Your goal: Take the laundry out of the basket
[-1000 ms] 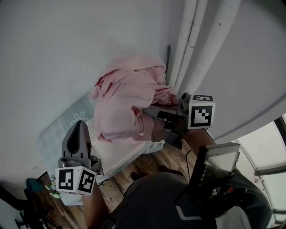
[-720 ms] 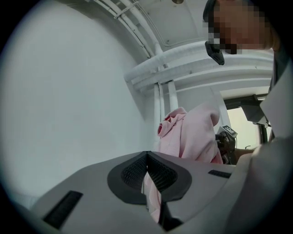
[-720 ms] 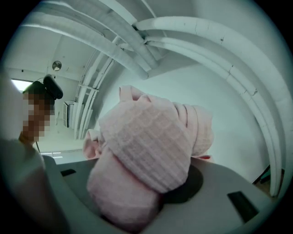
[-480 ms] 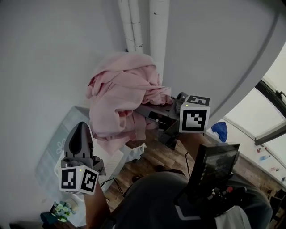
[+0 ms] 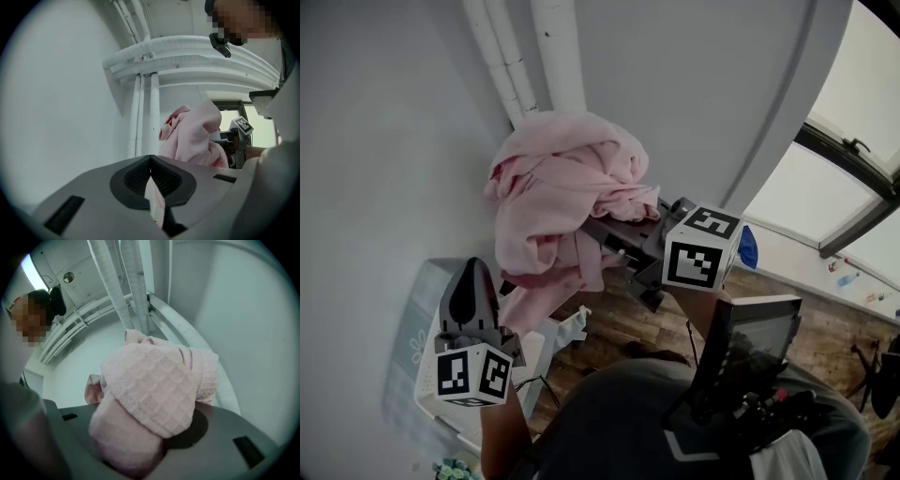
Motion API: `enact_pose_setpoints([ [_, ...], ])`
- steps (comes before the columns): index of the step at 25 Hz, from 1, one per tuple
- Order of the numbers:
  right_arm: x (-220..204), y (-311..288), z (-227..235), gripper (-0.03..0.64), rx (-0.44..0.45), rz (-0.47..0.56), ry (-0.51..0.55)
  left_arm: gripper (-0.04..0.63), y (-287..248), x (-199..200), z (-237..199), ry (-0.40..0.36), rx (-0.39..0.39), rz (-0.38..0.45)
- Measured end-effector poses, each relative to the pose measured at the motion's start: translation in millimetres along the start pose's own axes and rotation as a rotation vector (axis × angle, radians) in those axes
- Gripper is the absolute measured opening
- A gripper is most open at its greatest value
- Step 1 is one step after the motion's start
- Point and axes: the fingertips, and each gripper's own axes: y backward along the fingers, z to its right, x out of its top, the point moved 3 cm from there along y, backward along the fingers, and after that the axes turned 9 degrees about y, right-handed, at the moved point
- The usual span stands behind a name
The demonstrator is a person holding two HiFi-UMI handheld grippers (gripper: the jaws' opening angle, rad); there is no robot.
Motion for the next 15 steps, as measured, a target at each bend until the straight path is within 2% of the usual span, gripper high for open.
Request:
enact_pose_setpoints([
  [6, 2, 18, 24, 0.209, -0.12, 0.014, 0.05, 0.009, -31, -7, 10, 0.009, -0.071, -0.021],
  [15, 3, 43, 43, 0.209, -0.231, 0.014, 0.12, 0.009, -54, -14, 26, 0.001, -0.146, -0.026],
])
